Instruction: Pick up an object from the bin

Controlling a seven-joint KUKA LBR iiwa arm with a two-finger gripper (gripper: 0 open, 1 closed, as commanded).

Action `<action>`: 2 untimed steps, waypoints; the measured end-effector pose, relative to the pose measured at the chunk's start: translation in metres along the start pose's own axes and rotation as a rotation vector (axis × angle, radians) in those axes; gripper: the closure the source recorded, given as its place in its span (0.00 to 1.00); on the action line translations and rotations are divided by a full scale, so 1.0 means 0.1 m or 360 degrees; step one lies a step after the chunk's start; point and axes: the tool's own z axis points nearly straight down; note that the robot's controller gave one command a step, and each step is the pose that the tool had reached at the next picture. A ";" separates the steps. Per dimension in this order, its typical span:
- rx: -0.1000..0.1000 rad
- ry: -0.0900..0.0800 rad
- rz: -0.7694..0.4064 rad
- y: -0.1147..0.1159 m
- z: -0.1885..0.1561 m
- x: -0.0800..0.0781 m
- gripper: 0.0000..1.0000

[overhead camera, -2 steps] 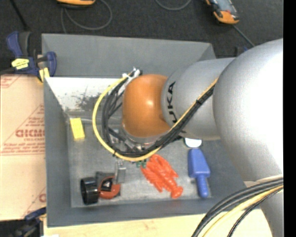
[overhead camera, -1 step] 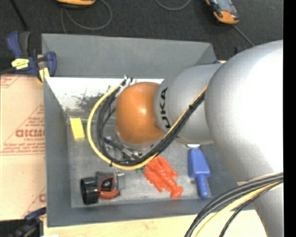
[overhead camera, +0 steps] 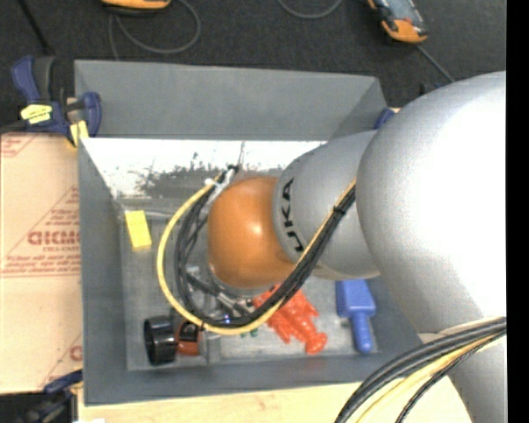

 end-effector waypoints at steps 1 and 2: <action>-0.0002 -0.0020 0.0031 0.05 0.01 0.22 0.00; 0.0002 -0.0014 -0.0048 0.10 0.04 0.17 0.00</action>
Offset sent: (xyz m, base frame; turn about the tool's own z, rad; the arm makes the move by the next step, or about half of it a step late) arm -0.0135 0.0131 -0.0101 -0.0818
